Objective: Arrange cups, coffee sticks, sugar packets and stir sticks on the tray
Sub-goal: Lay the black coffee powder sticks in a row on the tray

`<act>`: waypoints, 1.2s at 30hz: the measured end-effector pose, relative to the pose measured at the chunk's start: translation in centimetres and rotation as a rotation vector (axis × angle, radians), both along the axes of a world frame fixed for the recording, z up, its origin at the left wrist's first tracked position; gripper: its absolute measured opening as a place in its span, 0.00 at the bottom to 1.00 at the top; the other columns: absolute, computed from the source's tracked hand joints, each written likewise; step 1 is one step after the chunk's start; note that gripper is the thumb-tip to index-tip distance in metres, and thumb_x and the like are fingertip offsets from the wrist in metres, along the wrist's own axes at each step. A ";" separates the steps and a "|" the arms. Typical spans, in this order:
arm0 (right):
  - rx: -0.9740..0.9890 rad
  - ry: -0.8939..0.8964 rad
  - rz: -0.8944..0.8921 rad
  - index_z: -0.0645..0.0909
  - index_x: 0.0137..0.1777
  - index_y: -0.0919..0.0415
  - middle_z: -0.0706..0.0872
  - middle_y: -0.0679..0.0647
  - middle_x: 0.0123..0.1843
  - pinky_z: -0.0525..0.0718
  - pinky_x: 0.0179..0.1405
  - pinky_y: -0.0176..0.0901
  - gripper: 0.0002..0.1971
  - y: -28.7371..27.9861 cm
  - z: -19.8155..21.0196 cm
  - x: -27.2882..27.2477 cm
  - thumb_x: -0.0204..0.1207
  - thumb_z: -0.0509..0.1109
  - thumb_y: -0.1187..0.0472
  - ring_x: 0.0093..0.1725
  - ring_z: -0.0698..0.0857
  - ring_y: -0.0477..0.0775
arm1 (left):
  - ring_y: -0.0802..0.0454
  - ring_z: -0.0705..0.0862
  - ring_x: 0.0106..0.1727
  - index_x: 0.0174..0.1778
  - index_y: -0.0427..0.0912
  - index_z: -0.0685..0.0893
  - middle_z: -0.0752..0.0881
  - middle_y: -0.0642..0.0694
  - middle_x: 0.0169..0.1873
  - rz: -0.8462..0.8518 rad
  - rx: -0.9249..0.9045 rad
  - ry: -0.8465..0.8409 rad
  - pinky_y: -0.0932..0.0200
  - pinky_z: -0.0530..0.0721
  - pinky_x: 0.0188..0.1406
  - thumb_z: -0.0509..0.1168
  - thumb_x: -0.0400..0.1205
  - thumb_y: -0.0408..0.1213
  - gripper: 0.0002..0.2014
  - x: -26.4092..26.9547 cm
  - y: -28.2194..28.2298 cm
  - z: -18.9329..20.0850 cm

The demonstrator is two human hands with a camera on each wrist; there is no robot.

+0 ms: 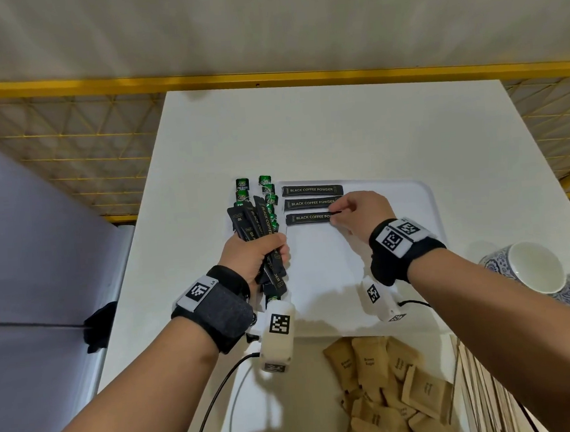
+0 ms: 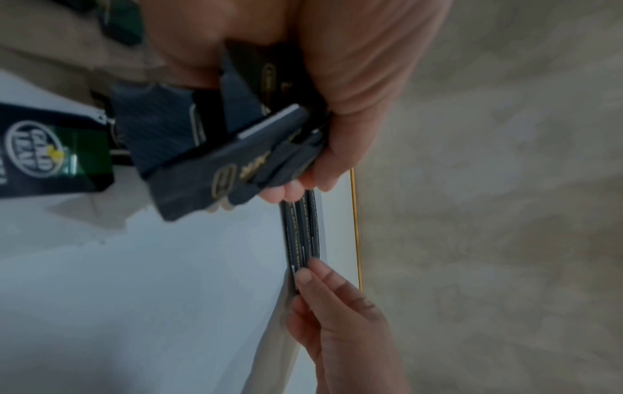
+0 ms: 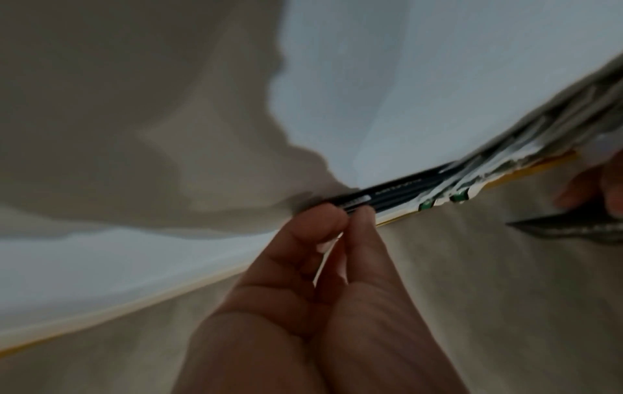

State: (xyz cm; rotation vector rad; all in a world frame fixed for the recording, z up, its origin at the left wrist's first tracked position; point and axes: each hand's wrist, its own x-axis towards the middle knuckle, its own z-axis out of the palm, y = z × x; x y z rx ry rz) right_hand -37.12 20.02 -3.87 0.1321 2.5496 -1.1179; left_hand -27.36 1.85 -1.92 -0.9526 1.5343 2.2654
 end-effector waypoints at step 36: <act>-0.558 -0.319 0.043 0.82 0.63 0.62 0.87 0.57 0.42 0.85 0.39 0.42 0.12 -1.7 2.7 3.1 0.84 0.62 0.63 0.35 0.85 0.49 | 0.42 0.86 0.41 0.57 0.36 0.85 0.87 0.38 0.40 -0.093 0.023 0.009 0.51 0.87 0.35 0.75 0.74 0.32 0.16 0.4 0.7 -0.6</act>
